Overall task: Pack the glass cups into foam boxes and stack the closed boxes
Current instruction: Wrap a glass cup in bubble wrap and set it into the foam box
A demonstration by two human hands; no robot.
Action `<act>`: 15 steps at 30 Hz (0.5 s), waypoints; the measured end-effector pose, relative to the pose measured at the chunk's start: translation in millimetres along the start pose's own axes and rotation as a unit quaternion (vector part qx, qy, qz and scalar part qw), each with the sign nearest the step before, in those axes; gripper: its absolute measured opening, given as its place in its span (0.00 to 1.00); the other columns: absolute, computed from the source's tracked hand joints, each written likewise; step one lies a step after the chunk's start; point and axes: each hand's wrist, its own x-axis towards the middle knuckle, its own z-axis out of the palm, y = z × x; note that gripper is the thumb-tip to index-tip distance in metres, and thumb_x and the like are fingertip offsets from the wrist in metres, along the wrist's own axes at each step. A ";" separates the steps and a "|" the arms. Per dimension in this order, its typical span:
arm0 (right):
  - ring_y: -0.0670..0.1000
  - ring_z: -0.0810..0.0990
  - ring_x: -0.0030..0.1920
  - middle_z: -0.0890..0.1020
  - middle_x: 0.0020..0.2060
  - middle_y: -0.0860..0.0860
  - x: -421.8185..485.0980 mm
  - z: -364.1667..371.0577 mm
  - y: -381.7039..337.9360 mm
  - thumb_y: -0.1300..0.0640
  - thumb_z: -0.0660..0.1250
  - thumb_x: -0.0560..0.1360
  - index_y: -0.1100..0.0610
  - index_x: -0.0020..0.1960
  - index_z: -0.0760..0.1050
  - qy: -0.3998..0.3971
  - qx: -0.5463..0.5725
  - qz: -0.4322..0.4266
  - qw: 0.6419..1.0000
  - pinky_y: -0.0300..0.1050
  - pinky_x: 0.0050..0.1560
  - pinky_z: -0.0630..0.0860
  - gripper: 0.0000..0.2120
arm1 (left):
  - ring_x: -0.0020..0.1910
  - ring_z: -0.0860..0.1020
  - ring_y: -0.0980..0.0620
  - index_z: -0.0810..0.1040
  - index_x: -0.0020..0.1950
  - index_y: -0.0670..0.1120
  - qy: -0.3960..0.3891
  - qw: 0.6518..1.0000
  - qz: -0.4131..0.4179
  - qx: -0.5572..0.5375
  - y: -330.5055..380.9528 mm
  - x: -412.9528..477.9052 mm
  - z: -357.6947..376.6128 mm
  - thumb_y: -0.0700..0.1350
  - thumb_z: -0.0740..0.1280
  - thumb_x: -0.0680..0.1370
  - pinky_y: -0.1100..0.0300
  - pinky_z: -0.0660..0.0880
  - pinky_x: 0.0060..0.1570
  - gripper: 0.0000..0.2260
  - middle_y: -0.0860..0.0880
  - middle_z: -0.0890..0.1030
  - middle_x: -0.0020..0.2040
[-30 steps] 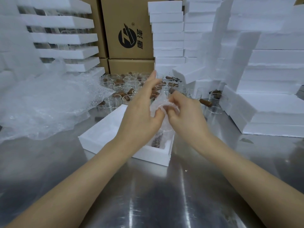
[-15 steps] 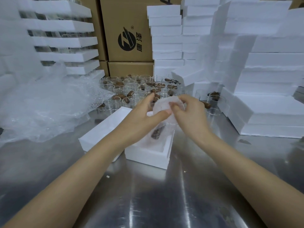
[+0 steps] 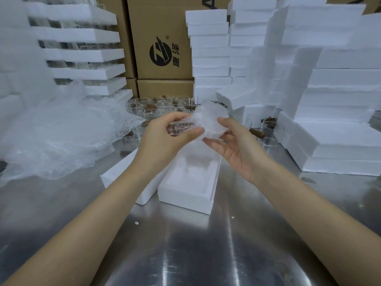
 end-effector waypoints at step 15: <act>0.54 0.83 0.51 0.76 0.58 0.60 0.4 2.0 12.8 0.60 0.76 0.70 0.59 0.53 0.69 -0.013 -0.169 -0.093 0.981 0.47 0.49 0.82 0.19 | 0.36 0.75 0.52 0.79 0.43 0.36 -0.025 0.995 -0.047 0.086 -4.7 3.1 -6.5 0.47 0.68 0.77 0.59 0.68 0.41 0.13 0.47 0.78 0.36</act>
